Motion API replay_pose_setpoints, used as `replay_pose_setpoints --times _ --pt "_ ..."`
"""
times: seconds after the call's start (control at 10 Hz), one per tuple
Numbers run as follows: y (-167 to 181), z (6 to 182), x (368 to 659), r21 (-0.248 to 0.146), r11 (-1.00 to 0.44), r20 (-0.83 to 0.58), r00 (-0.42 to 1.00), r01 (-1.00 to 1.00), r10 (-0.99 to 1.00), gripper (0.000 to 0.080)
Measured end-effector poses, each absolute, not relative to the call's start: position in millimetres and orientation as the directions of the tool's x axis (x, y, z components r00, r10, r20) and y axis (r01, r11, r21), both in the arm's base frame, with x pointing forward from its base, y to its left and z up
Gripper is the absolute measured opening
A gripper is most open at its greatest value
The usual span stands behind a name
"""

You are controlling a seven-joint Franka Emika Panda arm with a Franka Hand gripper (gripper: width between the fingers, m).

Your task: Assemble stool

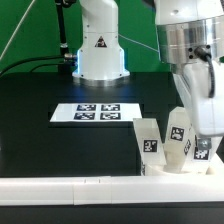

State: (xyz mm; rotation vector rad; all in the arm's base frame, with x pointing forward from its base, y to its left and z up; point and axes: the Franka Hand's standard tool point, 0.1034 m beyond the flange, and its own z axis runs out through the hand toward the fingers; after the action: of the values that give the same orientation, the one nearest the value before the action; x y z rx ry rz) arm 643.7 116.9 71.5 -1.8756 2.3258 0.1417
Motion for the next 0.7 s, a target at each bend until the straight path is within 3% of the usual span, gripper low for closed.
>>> replay_pose_setpoints --times 0.4,0.7 --pt "113.0 72.4 647.5 0.017 0.478 -0.217 -0.470 -0.878 -0.855 0.0340" --pt "120.6 71.0 649.5 -0.012 0.637 -0.306 -0.604 -0.771 -0.736 0.0340"
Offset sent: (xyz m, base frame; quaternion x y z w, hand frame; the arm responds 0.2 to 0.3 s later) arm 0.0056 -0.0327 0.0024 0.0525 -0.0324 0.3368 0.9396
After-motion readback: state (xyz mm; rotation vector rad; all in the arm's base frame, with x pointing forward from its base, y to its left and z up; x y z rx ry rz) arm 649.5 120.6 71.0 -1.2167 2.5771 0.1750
